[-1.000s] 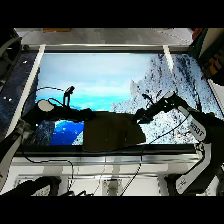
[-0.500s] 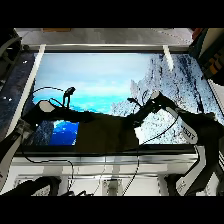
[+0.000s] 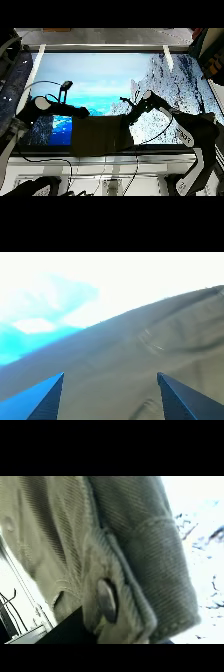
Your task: Fold the clothes and pants, and hang the long-sleeved shirts on hangers.
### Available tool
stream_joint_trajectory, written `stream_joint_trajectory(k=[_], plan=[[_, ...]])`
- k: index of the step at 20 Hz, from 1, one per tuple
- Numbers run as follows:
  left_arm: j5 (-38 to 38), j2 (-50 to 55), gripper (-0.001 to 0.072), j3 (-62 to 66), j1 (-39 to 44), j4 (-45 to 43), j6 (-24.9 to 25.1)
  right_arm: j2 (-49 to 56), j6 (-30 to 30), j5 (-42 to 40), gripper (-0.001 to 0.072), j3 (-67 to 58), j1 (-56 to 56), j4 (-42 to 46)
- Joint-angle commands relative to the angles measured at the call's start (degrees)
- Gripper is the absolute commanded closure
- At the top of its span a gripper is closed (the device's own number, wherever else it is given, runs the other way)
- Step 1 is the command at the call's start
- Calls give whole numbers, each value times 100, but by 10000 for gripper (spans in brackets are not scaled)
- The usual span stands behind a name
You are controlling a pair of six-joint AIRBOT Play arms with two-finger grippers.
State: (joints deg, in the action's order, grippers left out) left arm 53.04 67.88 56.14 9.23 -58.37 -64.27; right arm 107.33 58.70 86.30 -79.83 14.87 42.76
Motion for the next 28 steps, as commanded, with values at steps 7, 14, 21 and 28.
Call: stream_joint_trajectory(k=[7,14,21,28], plan=[[-52,-1786,48,721,-236,-1169,66,-1154,2232,-1364,670,-1781,-885,1508],[-55,-2205,48,719,-232,-1169,66,-2533,3427,-199,670,-2002,-2623,4284],[-55,-2205,48,717,-232,-1169,66,-2914,3971,1943,670,-1939,-4972,5678],[-55,-2205,48,717,-232,-1169,66,-2929,3615,1910,670,-1814,-6625,5864]])
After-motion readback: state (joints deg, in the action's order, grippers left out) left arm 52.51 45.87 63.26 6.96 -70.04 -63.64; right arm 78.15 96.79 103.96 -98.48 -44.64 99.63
